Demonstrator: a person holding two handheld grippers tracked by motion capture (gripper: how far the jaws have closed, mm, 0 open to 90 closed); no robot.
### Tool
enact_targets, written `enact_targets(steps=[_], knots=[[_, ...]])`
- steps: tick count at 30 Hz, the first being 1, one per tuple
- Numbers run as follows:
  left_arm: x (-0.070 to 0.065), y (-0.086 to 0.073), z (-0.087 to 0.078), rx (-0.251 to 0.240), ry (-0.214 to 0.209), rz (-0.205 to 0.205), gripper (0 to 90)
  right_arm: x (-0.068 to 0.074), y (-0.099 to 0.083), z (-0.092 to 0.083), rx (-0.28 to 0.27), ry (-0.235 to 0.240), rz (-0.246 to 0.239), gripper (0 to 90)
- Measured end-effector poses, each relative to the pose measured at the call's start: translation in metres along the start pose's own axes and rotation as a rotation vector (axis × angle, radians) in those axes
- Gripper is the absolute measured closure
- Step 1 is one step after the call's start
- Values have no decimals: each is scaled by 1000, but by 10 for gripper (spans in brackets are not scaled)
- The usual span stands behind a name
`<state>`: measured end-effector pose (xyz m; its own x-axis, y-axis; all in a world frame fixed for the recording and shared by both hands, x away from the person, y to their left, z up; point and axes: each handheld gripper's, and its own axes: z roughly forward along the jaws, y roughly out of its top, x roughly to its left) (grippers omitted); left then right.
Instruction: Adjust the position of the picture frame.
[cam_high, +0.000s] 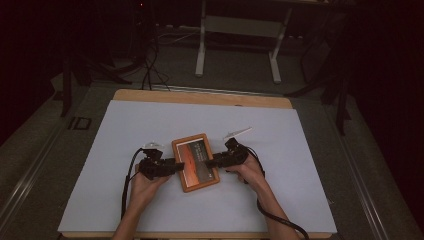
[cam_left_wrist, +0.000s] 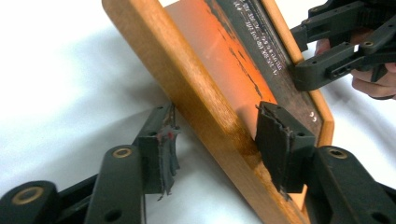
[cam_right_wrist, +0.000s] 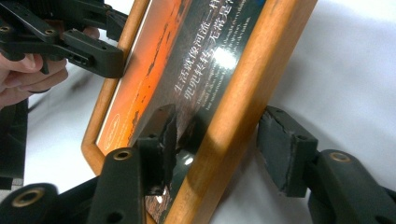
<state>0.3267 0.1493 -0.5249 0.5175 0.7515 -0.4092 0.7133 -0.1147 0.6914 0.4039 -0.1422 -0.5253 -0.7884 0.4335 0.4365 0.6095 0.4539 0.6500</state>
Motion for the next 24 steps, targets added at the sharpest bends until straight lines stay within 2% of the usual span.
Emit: enact_targets(steps=[3, 8, 12, 13, 15, 18, 19, 20, 21, 22, 24], knots=[[-7, 2, -2, -17, -19, 30, 529, 2, -5, -9, -25, -2, 2, 537], [-12, 4, -4, -42, -92, 26, 604, 6, -17, -28, -80, 15, 39, 627], [-19, 6, -7, -68, -113, 22, 661, 13, -23, -37, -100, 28, 40, 647], [-20, 7, -9, -84, -138, 2, 678, 17, -26, -43, -116, 36, 45, 666], [-24, 8, -9, -90, -136, 11, 687, 22, -29, -48, -129, 20, 37, 670], [-28, 8, -8, -85, -134, 12, 687, 25, -31, -52, -130, 7, 43, 672], [-31, 8, -4, -72, -146, -11, 687, 26, -35, -56, -137, 7, 63, 674], [-31, 8, -4, -72, -146, -11, 687, 26, -37, -58, -139, 7, 77, 675], [-34, 7, -1, -62, -162, -30, 687, 26, -40, -60, -142, 12, 92, 676], [-34, 7, -1, -62, -162, -30, 687, 26, -40, -60, -142, 12, 92, 676], [-42, 6, 6, -43, -183, -53, 688, 26, -48, -69, -140, 8, 120, 676]])
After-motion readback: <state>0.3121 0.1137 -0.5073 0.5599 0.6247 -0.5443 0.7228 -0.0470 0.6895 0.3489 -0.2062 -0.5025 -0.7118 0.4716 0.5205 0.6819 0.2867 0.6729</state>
